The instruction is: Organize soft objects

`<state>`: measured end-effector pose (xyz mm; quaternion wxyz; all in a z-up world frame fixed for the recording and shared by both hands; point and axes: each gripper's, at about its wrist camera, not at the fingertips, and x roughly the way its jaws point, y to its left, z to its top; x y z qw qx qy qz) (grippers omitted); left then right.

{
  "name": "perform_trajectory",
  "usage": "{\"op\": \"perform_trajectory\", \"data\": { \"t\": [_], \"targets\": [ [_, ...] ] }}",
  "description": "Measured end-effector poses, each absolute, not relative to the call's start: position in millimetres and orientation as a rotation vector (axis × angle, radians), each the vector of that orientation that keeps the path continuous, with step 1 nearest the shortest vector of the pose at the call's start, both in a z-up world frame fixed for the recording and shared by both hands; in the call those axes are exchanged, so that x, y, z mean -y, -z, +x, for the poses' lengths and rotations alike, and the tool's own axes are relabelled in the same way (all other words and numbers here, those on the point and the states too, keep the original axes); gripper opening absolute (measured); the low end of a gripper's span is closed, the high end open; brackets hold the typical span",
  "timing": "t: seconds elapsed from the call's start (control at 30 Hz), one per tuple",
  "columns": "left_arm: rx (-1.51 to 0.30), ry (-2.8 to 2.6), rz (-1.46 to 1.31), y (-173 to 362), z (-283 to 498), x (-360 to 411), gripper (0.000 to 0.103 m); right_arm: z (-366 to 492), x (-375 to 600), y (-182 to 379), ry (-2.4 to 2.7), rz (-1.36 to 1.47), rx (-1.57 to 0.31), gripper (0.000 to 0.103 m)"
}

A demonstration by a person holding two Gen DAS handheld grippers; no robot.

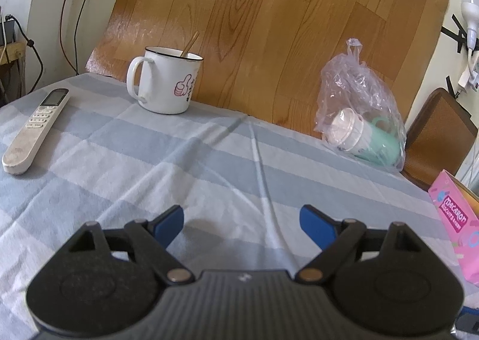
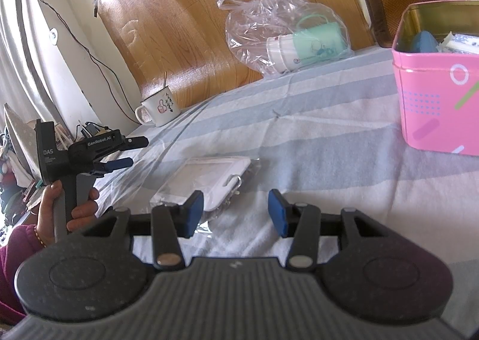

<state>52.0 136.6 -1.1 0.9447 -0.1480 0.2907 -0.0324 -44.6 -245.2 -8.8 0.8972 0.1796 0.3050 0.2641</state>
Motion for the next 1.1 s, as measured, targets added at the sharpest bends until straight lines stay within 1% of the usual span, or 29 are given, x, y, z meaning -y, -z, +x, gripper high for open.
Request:
{"op": "perform_trajectory", "data": {
  "t": [1.1],
  "targets": [
    [-0.591, 0.092, -0.296, -0.1, 50.6, -135.7, 0.088, -45.1, 242.5, 7.9, -0.544, 0.341, -0.626, 0.052]
  ]
}}
